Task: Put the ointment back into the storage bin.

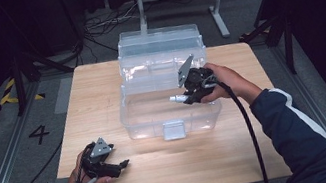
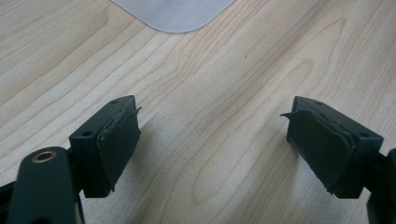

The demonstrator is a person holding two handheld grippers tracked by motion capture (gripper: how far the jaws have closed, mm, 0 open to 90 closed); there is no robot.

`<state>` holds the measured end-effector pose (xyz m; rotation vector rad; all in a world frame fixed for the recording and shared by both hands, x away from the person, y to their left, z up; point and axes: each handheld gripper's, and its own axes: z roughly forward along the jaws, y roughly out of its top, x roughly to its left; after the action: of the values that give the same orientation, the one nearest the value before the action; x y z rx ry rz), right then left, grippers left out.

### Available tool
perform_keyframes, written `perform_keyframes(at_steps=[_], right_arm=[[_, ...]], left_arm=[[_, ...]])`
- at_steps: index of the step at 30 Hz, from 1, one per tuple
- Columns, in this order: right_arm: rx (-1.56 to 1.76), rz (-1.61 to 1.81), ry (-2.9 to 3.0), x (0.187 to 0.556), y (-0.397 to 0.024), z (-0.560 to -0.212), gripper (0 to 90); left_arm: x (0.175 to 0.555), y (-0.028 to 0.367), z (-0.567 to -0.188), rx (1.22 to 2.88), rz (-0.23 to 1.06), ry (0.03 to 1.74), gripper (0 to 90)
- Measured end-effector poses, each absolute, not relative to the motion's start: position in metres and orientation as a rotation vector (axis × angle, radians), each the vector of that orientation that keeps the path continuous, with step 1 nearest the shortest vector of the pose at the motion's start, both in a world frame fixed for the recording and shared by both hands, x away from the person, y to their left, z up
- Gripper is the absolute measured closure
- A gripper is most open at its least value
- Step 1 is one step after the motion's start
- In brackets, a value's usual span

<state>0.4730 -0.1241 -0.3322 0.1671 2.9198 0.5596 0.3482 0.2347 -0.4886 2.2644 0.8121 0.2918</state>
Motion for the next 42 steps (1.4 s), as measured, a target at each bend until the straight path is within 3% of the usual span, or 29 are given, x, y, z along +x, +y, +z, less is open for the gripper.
perform_keyframes(at_steps=[16,42], right_arm=[[0.212,0.429,3.001,0.49,-0.127,-0.369,71.0],[0.199,0.332,3.078,0.498,-0.122,-0.4,70.8]], left_arm=[[0.348,0.235,-0.489,2.265,0.292,0.812,17.2],[0.348,0.235,-0.489,2.264,0.291,0.812,17.2]])
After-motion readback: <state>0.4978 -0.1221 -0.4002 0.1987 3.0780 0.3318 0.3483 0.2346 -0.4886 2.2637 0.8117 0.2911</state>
